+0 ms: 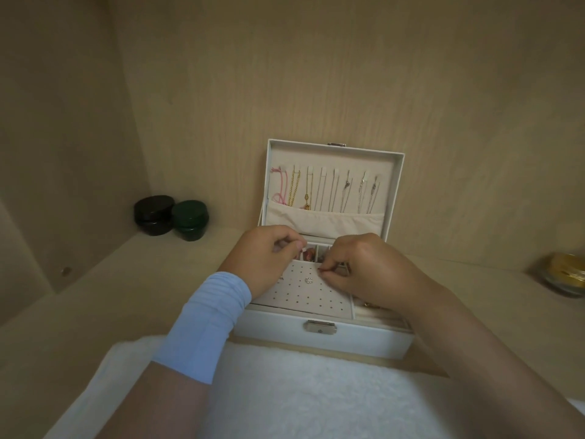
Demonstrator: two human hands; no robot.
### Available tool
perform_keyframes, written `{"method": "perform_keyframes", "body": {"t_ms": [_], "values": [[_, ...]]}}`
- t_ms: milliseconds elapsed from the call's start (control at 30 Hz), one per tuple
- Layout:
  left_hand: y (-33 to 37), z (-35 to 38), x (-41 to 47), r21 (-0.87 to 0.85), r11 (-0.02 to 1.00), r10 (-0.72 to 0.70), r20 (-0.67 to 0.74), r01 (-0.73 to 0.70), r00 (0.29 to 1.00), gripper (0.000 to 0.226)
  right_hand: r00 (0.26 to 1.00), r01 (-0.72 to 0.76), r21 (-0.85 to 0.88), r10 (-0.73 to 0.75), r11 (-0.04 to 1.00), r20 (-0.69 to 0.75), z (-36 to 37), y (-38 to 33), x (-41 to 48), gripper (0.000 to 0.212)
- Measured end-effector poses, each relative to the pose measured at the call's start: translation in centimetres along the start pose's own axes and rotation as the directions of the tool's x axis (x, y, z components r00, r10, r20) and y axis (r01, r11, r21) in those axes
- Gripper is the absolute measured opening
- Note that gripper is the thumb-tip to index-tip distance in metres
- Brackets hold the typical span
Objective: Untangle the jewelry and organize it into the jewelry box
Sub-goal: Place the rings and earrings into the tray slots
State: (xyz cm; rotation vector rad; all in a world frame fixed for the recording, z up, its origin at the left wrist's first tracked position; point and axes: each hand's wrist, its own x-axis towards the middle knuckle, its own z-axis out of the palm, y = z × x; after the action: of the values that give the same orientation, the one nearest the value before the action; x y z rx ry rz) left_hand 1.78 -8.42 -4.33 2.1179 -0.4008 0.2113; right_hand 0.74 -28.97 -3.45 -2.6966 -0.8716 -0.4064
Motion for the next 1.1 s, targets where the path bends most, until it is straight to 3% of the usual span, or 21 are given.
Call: {"method": "perform_keyframes", "body": {"t_ms": [200, 300, 433, 633, 800, 1000, 1100], "values": [[0.8, 0.0, -0.2, -0.129, 0.989, -0.067, 0.006, 0.067, 0.998, 0.012, 0.985, -0.117, 0.014, 0.114, 0.993, 0.13, -1.4, -0.2, -0.2, 0.021], [1.8, 0.2, -0.5, -0.257, 0.959, -0.116, 0.029, 0.119, 0.993, 0.006, 0.982, -0.188, 0.209, 0.187, 0.96, 0.025, -1.9, -0.5, -0.2, 0.02], [2.8, 0.4, -0.7, -0.367, 0.916, -0.162, 0.03, 0.161, 0.986, 0.009, 0.972, -0.152, 0.466, 0.218, 0.872, -0.092, -2.8, -1.9, -0.3, 0.031], [3.5, 0.7, -1.1, -0.419, 0.881, -0.205, 0.078, 0.219, 0.976, 0.014, 0.942, -0.126, 0.462, 0.252, 0.878, -0.221, -2.1, -2.0, 0.0, 0.02], [3.8, 0.1, -0.9, -0.421, 0.898, -0.112, 0.063, 0.128, 0.992, 0.014, 0.916, -0.089, 0.607, 0.304, 0.79, -0.262, -2.6, -1.9, 0.0, 0.009], [3.7, 0.6, -1.0, -0.435, 0.895, -0.117, -0.019, 0.098, 0.993, 0.014, 0.92, -0.081, 0.724, 0.331, 0.685, -0.211, -2.3, -2.0, 0.1, 0.01], [3.8, 0.9, -1.0, -0.422, 0.9, -0.138, -0.031, 0.112, 0.99, 0.012, 0.912, -0.107, 0.564, 0.307, 0.819, -0.273, -2.0, -1.8, 0.0, 0.01]]}}
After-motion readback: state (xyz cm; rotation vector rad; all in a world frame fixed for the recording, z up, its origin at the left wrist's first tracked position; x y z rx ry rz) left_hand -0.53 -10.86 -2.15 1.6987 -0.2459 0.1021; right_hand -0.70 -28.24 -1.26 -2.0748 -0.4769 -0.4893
